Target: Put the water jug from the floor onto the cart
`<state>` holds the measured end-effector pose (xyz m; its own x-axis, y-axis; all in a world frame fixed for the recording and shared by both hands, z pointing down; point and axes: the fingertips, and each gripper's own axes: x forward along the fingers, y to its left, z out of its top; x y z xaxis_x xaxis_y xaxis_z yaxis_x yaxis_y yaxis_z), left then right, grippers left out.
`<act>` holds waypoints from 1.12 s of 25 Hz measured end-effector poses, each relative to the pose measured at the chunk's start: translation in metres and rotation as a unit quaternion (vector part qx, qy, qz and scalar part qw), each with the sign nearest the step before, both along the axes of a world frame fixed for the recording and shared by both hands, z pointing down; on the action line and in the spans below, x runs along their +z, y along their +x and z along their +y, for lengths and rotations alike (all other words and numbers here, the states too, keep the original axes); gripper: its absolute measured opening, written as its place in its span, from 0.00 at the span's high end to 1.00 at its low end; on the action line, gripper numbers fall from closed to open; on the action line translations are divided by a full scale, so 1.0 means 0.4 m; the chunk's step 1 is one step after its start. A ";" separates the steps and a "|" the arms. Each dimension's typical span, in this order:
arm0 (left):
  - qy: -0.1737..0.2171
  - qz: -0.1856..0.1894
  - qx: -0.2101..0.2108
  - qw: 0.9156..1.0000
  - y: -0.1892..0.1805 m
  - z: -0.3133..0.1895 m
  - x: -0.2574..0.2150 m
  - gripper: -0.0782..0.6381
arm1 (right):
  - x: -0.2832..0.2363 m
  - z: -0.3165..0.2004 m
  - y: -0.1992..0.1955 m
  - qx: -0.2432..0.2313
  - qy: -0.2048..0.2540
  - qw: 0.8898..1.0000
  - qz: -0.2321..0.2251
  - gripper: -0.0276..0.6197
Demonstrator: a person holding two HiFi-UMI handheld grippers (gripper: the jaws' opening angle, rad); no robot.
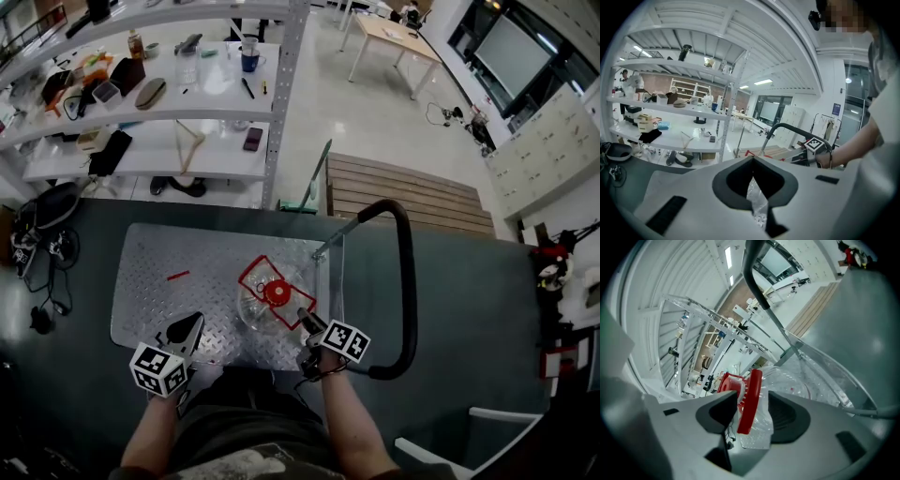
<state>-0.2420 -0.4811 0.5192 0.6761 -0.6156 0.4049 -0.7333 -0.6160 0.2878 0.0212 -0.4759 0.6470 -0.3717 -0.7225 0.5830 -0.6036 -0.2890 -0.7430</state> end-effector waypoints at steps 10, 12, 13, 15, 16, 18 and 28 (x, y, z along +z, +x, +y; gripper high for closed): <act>0.032 0.026 -0.015 0.999 0.086 0.088 -0.046 0.88 | -0.156 0.085 0.046 -0.068 0.102 0.990 0.071 0.68; 0.038 0.028 -0.015 0.999 0.100 0.099 -0.060 0.88 | -0.199 0.079 0.046 -0.075 0.133 0.985 0.086 0.73; 0.040 0.027 -0.014 0.999 0.105 0.106 -0.066 0.88 | -0.219 0.076 0.045 -0.079 0.145 0.981 0.097 0.76; 0.042 0.026 -0.014 0.999 0.113 0.122 -0.073 0.88 | -0.258 0.072 0.038 -0.092 0.169 0.974 0.120 0.79; 0.043 0.025 -0.015 0.999 0.116 0.129 -0.076 0.88 | -0.274 0.069 0.033 -0.099 0.180 0.970 0.130 0.84; 0.047 0.024 -0.017 0.998 0.118 0.137 -0.084 0.88 | -0.300 0.060 0.017 -0.111 0.201 0.962 0.145 0.97; 0.062 0.034 -0.045 0.996 0.042 0.242 -0.114 0.88 | -0.366 0.115 -0.141 -0.165 0.259 0.936 0.172 0.97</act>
